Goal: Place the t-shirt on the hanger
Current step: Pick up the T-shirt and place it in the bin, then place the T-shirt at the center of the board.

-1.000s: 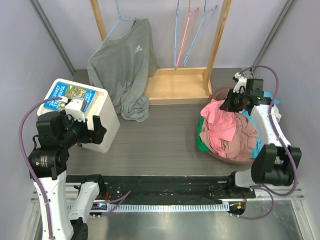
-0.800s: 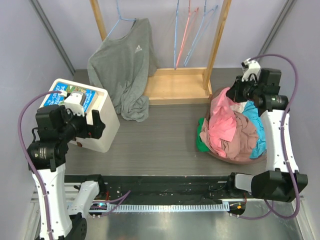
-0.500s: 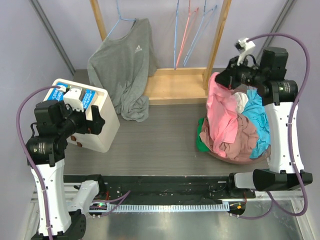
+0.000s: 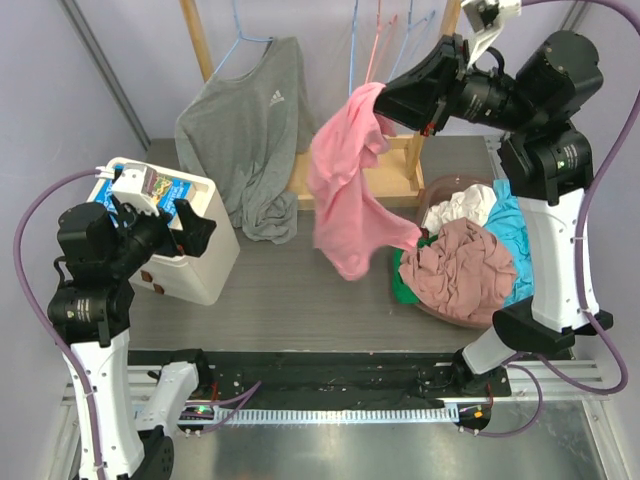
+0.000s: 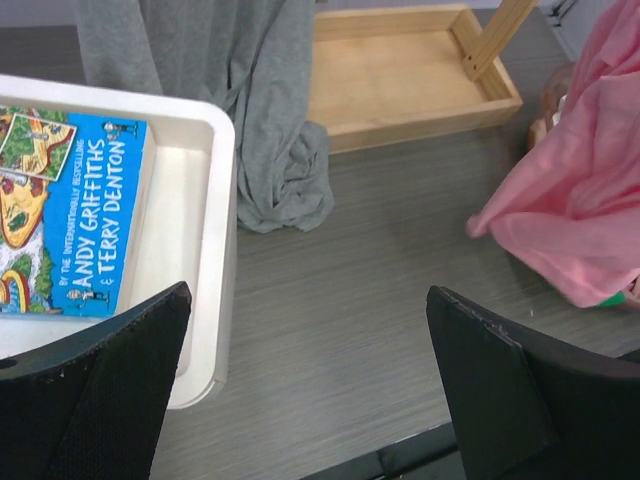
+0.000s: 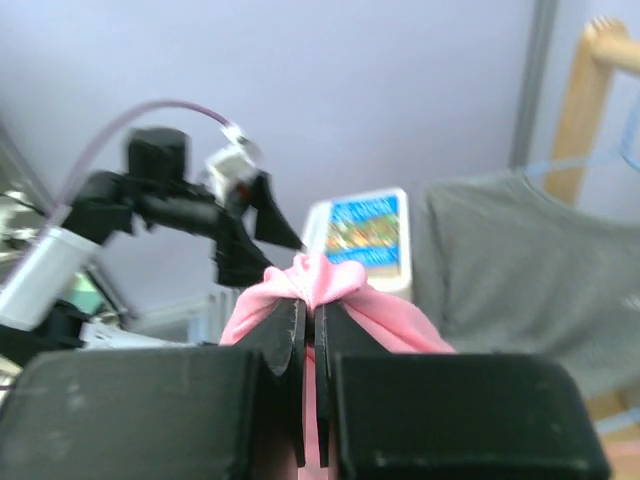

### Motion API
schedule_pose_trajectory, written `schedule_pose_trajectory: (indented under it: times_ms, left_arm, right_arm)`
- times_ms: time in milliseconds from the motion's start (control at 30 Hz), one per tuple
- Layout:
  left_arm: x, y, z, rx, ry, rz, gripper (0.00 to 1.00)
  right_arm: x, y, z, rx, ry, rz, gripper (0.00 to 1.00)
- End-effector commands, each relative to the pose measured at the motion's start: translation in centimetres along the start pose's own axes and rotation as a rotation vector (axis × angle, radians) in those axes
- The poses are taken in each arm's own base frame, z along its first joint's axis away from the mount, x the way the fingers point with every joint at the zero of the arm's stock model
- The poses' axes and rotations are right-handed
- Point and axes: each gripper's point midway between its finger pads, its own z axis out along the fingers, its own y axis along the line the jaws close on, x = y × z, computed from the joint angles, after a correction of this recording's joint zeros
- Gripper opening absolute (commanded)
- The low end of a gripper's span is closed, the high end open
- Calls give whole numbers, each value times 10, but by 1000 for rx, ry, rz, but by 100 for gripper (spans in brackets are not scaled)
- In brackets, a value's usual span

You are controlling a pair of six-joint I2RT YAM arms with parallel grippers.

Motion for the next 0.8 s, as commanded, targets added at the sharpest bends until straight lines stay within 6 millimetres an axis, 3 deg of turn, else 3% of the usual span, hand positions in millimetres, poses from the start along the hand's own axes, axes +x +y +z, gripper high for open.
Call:
schedule_pose_trajectory:
  times_ms: [0, 67, 100, 133, 200, 233, 267, 300, 333, 433, 533, 633, 733, 767]
  left_arm:
    - [-29, -13, 5, 71, -102, -30, 100]
    - [-29, -16, 4, 91, -103, -4, 100]
    - [-27, -18, 3, 102, -99, 18, 100]
    - [-23, -18, 3, 111, -90, 40, 100]
    - [-7, -20, 2, 147, -43, 128, 100]
    - [-1, -20, 2, 156, -25, 161, 100]
    - [11, -19, 1, 175, 10, 217, 100]
    - [23, -24, 1, 222, 41, 237, 100]
    - [31, -28, 0, 261, 62, 271, 100]
    - [67, -32, 1, 364, 163, 336, 100]
    - [98, -34, 6, 458, 272, 341, 100]
    - [123, -35, 15, 502, 359, 366, 99]
    - [135, -38, 40, 498, 396, 473, 97]
    - [140, -50, 44, 539, 402, 517, 97]
  right_arm:
    - [-56, 52, 8, -255, -151, 130, 1]
    - [-23, 41, 13, -271, -57, 184, 1]
    - [-9, 43, 2, -237, -18, 140, 1]
    - [35, 18, 5, -186, 57, 198, 1]
    - [83, 13, -24, -101, 148, 77, 1]
    - [131, -4, -34, -26, 243, 96, 1]
    - [164, -18, -46, 62, 331, 57, 1]
    - [197, -17, -71, 90, 449, -48, 1]
    - [252, -25, -88, 116, 571, 9, 1]
    - [341, -22, -142, 132, 818, -35, 1]
    - [386, -15, -172, 131, 940, -45, 1]
    - [406, -3, -185, 92, 994, -14, 1]
    - [414, 3, -192, 68, 1022, -15, 1]
    - [415, 3, -192, 73, 1021, -16, 1]
